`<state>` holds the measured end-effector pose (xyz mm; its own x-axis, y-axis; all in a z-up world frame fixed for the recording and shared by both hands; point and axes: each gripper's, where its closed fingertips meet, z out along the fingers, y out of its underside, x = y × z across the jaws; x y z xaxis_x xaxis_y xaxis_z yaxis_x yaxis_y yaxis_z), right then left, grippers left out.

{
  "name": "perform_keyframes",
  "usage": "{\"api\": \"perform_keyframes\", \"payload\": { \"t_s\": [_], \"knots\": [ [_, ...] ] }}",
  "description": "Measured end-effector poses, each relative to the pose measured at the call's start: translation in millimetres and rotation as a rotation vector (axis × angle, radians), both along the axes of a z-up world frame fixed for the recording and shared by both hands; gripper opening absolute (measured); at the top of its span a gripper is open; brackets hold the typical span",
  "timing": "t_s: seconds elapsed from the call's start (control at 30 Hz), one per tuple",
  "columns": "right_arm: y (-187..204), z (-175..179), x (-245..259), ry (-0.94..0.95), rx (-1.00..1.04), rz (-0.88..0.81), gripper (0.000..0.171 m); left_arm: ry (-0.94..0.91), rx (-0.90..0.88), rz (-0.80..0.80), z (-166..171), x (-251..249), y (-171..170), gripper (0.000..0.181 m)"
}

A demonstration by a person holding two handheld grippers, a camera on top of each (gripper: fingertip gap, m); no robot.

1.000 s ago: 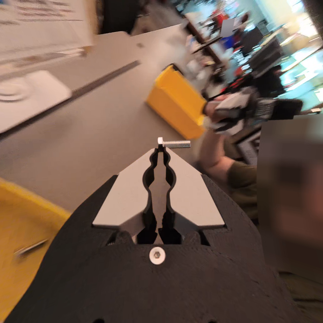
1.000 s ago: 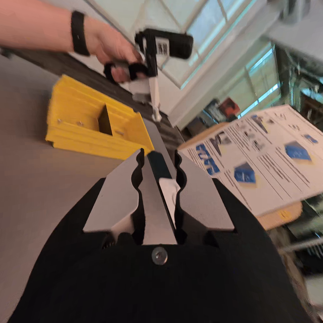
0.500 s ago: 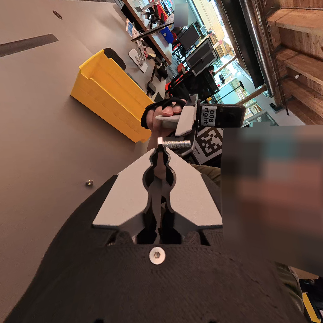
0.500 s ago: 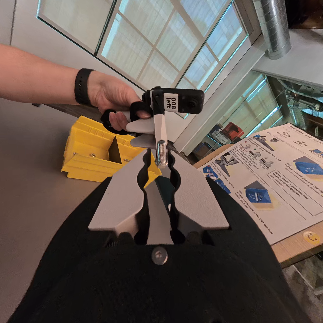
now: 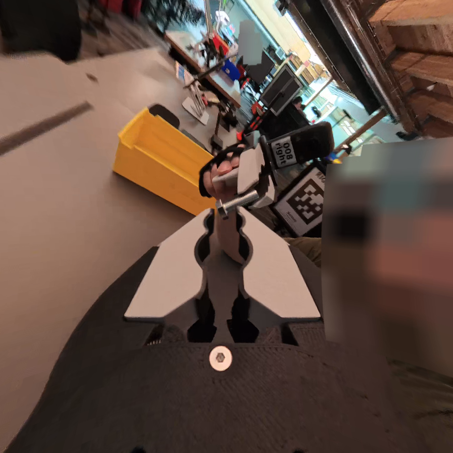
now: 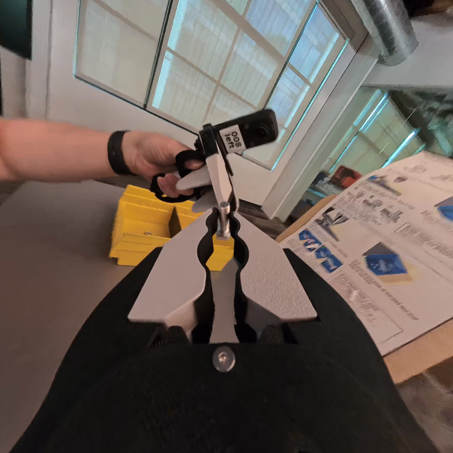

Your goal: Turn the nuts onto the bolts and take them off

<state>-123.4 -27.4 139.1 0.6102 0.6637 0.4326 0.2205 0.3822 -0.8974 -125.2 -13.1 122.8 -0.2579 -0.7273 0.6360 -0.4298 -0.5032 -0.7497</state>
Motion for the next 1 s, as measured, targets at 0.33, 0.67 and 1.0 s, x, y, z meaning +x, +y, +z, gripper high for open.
{"api": "perform_keyframes", "payload": {
  "t_s": [0.33, 0.67, 1.0],
  "knots": [
    [6.1, -23.4, 9.4, 0.259, -0.606, 0.235, 0.008, -0.199, 0.695, 0.202, 0.7, 7.1, -14.4, 0.023],
    [5.9, -29.2, 14.0, 0.215, -0.622, 0.209, 0.007, -0.069, 0.611, 0.133, -34.4, 28.5, -19.3, 0.008],
    [11.2, -32.9, 13.4, 0.209, -0.624, 0.183, 0.007, -0.072, 0.558, 0.137, -38.3, 28.9, -15.8, 0.008]
  ]
}}
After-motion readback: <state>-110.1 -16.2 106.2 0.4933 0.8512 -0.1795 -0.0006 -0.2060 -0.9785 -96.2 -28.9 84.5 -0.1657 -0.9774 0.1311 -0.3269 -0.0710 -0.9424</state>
